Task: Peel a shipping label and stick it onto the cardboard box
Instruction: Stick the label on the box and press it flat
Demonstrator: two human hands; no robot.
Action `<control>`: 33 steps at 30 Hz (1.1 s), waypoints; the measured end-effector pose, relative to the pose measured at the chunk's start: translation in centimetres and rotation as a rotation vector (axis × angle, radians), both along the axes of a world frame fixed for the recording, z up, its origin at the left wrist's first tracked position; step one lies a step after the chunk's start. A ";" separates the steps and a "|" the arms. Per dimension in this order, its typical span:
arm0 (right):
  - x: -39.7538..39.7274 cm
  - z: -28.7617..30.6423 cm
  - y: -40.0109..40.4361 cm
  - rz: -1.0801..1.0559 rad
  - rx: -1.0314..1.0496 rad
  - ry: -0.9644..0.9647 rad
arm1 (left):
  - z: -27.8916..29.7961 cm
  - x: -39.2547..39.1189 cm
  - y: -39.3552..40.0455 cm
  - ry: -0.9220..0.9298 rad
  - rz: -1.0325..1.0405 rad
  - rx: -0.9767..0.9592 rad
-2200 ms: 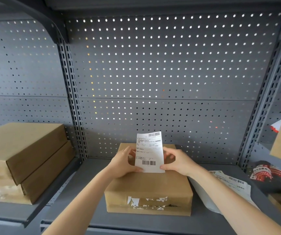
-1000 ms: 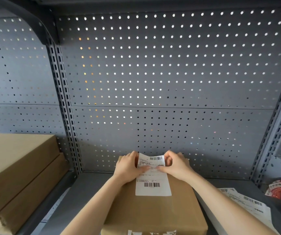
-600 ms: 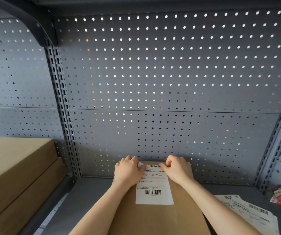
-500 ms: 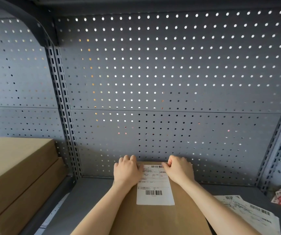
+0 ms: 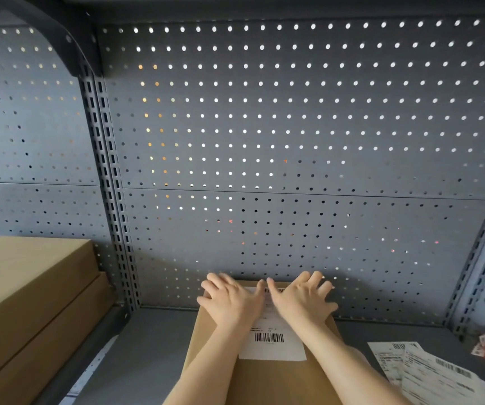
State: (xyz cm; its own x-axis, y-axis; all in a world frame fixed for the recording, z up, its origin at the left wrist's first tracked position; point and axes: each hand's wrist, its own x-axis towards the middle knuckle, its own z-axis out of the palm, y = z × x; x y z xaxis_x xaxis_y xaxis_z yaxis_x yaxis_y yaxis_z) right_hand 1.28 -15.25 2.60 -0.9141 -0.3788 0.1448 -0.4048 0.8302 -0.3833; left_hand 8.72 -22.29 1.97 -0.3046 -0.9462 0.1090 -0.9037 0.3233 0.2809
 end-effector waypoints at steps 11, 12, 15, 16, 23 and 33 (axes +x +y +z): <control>-0.2 -0.9 -0.2 0.009 0.017 0.062 | -1.3 -0.8 -0.5 -0.046 0.014 -0.046; -0.2 -0.9 -0.2 0.013 0.014 0.065 | -1.4 -0.8 -0.5 -0.043 0.012 -0.048; -0.3 -1.0 -0.1 0.020 0.009 0.062 | -1.5 -0.8 -0.6 -0.025 0.003 -0.051; -0.3 -1.0 -0.1 0.021 0.007 0.061 | -1.5 -0.7 -0.6 -0.017 0.001 -0.050; -0.4 -1.0 -0.1 0.028 -0.009 0.058 | -1.4 -0.4 -0.6 0.019 -0.026 -0.053; -0.5 -0.9 0.4 0.046 -0.033 0.033 | -0.9 0.2 -0.7 0.097 -0.061 -0.016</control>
State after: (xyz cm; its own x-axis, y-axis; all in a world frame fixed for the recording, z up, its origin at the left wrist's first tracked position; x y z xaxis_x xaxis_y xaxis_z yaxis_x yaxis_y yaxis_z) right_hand 0.80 -14.84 1.75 -0.8903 -0.4150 0.1875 -0.4552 0.7975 -0.3960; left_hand 8.95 -22.95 1.07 -0.3486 -0.9242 0.1560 -0.8509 0.3819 0.3607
